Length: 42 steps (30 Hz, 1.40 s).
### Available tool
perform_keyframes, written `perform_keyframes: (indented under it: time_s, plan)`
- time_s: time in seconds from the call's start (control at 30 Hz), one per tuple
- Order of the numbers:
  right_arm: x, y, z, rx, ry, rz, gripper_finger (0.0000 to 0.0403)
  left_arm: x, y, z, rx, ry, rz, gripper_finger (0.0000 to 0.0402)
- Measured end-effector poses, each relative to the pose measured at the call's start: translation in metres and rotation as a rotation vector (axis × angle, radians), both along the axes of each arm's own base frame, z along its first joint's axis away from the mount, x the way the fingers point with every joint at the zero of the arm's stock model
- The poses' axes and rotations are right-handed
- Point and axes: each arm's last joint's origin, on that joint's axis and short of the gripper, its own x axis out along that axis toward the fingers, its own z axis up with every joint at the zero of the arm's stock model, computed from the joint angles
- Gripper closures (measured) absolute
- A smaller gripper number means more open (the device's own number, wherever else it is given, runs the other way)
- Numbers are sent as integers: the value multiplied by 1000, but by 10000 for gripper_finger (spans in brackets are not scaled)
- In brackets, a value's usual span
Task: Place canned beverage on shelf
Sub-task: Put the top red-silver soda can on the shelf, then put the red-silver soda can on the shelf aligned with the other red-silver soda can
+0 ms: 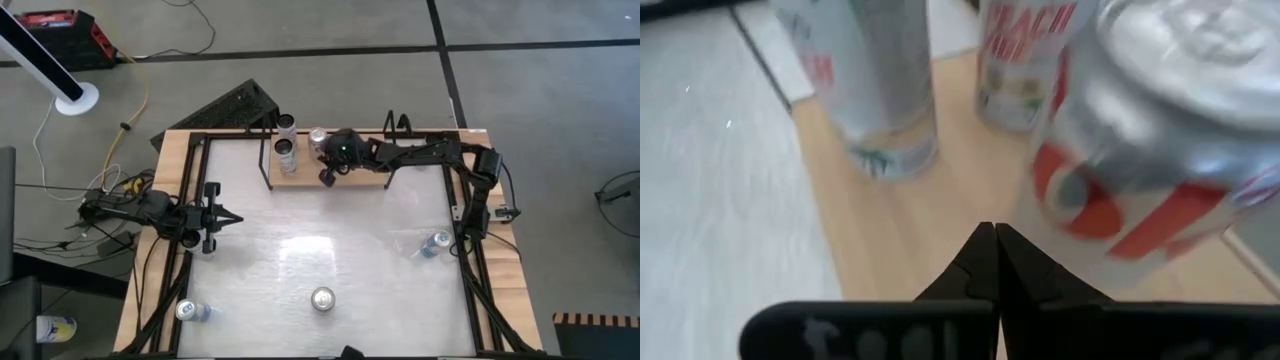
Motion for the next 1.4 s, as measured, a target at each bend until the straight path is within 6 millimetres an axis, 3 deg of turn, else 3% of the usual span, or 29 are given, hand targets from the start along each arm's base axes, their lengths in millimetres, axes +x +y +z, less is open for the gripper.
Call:
perform_keyframes:
  time_s: [0.73, 1.07, 1.23, 1.4]
  plan:
    - [-1, -24, -2, -17, -92, -108, 385, 0, 0, 0, 14, -3, 2, 402]
    - [-1, -25, 1, -46, -108, -118, 385, 0, 0, 0, 14, -3, 3, 402]
    - [2, -13, 6, -10, -118, -80, 385, 0, 0, 0, 22, -3, 5, 402]
    - [8, 21, 43, 22, -110, -8, 378, 0, 0, 0, 28, -3, 7, 402]
